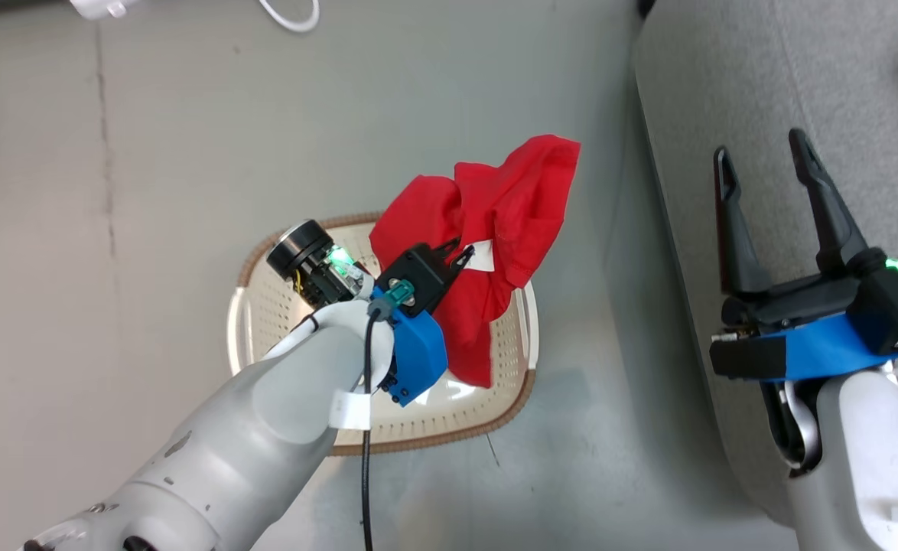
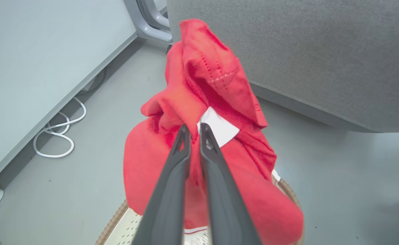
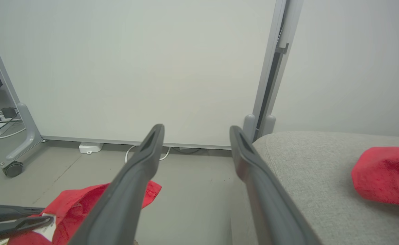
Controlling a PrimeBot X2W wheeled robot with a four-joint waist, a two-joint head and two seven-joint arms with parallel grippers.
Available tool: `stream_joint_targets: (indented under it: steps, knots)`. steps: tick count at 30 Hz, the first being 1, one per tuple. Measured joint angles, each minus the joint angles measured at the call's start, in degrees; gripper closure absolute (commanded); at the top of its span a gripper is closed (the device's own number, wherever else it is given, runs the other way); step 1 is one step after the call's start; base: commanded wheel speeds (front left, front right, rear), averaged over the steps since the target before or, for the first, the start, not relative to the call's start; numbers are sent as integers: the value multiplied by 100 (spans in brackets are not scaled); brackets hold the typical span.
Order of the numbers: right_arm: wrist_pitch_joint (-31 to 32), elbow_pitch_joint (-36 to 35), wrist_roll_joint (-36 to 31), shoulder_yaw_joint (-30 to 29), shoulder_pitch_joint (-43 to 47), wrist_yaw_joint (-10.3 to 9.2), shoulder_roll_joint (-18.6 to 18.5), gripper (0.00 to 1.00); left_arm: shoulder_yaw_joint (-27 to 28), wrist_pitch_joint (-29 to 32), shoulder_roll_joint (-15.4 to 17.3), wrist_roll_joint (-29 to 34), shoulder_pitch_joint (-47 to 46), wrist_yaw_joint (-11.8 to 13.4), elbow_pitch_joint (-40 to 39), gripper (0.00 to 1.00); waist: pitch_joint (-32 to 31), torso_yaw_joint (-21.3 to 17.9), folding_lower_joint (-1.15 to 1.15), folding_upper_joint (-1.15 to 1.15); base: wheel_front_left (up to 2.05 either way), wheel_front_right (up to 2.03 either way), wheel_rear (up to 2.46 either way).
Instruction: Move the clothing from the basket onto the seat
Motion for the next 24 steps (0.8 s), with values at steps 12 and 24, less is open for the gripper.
stream_joint_targets:
  steps: [12,24]
  knots:
    - [0,231,43,7,571,0,-35,0,1034,0,175,124,543,180,-1046,100,-1112,190,-1,0,0,0,0]
    - [0,399,110,108,1116,0,22,0,1667,0,54,248,747,177,-1553,100,-1973,281,0,0,0,0,0]
